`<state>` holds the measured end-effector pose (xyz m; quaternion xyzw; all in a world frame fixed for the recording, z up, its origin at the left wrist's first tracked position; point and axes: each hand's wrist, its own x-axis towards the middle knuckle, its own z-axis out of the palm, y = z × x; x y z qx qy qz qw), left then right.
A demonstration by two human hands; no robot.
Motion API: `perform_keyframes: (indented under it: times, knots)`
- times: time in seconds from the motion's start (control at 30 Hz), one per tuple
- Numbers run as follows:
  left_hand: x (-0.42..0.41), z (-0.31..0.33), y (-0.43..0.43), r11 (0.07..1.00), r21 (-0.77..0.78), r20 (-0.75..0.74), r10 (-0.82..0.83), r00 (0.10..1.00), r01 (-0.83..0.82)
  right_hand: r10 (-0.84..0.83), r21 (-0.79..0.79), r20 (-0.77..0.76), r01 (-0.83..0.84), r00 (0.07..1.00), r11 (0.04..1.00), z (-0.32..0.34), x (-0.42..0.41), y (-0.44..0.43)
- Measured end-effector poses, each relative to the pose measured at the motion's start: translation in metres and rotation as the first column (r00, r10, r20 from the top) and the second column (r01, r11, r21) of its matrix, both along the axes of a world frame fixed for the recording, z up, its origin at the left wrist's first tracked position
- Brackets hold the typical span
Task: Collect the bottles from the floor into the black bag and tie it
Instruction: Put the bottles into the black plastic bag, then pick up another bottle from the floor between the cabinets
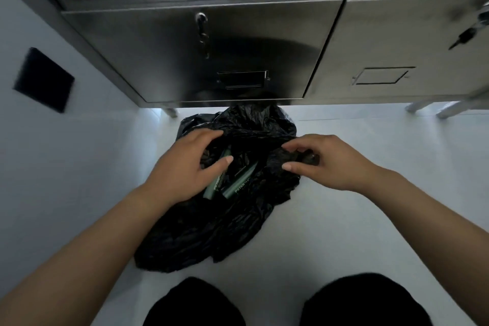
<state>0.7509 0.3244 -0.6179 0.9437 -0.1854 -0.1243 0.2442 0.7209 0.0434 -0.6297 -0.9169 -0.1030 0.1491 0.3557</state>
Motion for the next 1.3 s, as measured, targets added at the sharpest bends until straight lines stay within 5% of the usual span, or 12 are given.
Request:
perform_keyframes:
  times: [0.2, 0.53, 0.77, 0.97, 1.3]
  knots:
    - [-0.021, 0.197, 0.006, 0.997, -0.047, 0.018, 0.055, 0.998, -0.054, 0.029, -0.058, -0.069, -0.033, 0.997, 0.998, 0.191, -0.034, -0.008]
    - [-0.043, 0.476, -0.033, 0.965, -0.128, 0.018, -0.227, 0.974, 0.228, -0.227, -0.067, 0.024, 0.229, 0.973, 0.971, 0.484, -0.111, -0.010]
    - [-0.070, 0.527, -0.097, 0.839, -0.167, 0.032, -0.520, 0.854, 0.517, -0.567, -0.014, 0.081, 0.570, 0.820, 0.822, 0.542, -0.210, -0.010]
    - [-0.114, 0.543, -0.187, 0.609, -0.044, 0.047, -0.791, 0.610, 0.792, -0.792, 0.028, 0.054, 0.792, 0.608, 0.610, 0.556, -0.314, -0.055]
    - [-0.266, 0.572, -0.406, 0.225, 0.034, 0.103, -0.970, 0.220, 0.974, -0.979, -0.058, 0.058, 0.980, 0.196, 0.193, 0.567, -0.502, -0.160]
